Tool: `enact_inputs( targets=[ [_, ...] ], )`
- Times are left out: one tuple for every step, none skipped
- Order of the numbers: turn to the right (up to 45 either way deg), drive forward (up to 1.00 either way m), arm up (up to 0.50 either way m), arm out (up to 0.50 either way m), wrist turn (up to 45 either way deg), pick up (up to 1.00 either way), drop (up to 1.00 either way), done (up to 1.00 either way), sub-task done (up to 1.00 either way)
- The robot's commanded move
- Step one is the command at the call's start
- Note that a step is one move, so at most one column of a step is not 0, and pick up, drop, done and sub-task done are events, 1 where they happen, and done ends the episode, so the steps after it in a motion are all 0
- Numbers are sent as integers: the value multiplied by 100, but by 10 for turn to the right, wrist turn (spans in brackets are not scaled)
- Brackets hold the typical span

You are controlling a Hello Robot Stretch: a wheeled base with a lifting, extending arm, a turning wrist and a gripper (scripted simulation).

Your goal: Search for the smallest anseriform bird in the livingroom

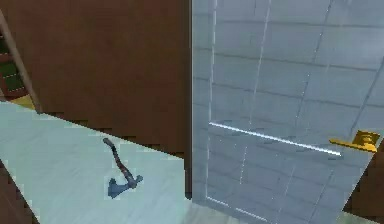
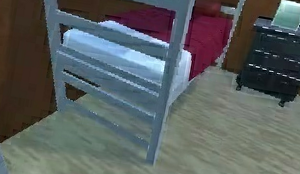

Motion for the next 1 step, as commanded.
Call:
enact_inputs(
  targets=[
    [0, 70, 0, 0, 0, 0, 0, 0, 0]
  ],
)
